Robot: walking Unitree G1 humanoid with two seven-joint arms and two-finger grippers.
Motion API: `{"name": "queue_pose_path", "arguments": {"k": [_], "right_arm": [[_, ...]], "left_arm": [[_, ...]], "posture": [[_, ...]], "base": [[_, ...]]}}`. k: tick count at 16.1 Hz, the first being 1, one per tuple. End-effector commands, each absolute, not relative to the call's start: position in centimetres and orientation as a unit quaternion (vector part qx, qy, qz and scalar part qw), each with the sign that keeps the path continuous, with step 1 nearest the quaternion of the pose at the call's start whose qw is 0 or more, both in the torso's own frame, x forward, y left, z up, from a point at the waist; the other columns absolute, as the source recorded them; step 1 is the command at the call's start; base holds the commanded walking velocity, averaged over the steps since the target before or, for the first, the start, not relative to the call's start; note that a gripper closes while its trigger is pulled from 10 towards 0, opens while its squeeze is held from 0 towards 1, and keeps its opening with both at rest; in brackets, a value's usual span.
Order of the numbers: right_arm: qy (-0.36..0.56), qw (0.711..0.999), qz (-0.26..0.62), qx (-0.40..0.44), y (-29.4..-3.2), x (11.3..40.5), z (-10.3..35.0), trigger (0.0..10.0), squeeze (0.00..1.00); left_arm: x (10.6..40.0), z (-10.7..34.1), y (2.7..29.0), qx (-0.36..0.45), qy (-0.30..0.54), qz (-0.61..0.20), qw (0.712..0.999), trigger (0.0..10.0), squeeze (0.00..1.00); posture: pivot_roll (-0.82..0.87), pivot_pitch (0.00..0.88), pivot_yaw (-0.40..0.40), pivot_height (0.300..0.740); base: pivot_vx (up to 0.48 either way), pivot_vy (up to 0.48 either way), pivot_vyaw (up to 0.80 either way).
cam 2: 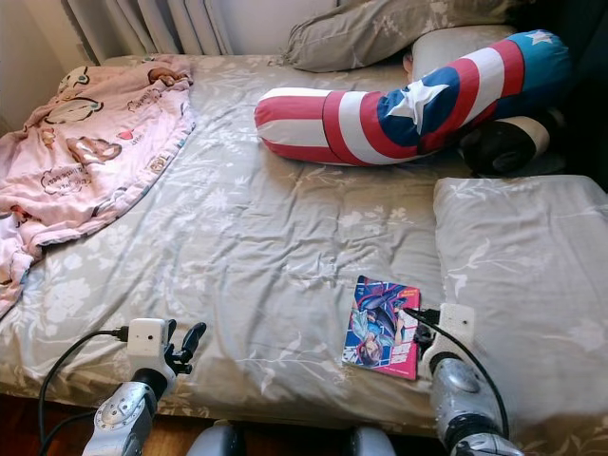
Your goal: Clean up the room
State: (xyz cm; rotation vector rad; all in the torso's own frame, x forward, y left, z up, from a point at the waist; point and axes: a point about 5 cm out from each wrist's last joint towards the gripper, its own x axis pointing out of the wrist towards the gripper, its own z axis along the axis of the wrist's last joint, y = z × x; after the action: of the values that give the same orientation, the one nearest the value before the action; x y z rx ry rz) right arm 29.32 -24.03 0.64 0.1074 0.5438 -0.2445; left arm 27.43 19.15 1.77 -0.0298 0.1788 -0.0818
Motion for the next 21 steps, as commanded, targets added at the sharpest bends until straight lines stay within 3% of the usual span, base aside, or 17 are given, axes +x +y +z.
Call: {"name": "queue_pose_path", "arguments": {"k": [1, 3, 7, 11, 18, 21], "right_arm": [[0.28, 0.953, -0.105, 0.037, -23.5, 28.7, -0.1, 10.0, 0.0], [0.281, 0.955, -0.082, 0.04, -22.2, 28.3, -0.7, 10.0, 0.0], [0.182, 0.982, -0.017, 0.036, -18.7, 28.9, 0.3, 10.0, 0.0], [0.147, 0.987, -0.009, 0.067, -18.1, 28.3, 0.4, 10.0, 0.0], [0.204, 0.978, -0.003, 0.044, -17.8, 26.8, -1.6, 10.0, 0.0], [0.256, 0.966, -0.01, 0.039, -18.0, 25.2, -3.3, 10.0, 0.0]], "left_arm": [[27.0, 1.2, 19.4, -0.02, 0.106, -0.034, 0.994, 10.0, 0.0], [27.1, 1.2, 19.3, -0.021, 0.107, -0.035, 0.993, 10.0, 0.0], [27.3, 1.2, 19.1, -0.024, 0.108, -0.034, 0.993, 10.0, 0.0], [27.4, 0.7, 18.6, -0.033, 0.119, -0.029, 0.992, 10.0, 0.0], [27.4, -0.5, 18.8, -0.028, 0.17, -0.029, 0.985, 10.0, 0.0], [26.4, -1.9, 18.6, -0.024, 0.221, -0.034, 0.974, 10.0, 0.0]], "posture": [[0.03, 0.167, 0.049, 0.656], [0.03, 0.164, 0.046, 0.656], [0.01, 0.149, 0.037, 0.656], [-0.01, 0.122, 0.022, 0.661], [-0.01, 0.043, 0.013, 0.74], [-0.01, 0.003, 0.013, 0.74]], "base": [[0.0, 0.0, 0.0], [0.0, 0.0, 0.0], [0.0, 0.0, 0.0], [0.0, 0.0, 0.0], [0.0, 0.0, 0.0], [0.0, 0.0, 0.0]]}}
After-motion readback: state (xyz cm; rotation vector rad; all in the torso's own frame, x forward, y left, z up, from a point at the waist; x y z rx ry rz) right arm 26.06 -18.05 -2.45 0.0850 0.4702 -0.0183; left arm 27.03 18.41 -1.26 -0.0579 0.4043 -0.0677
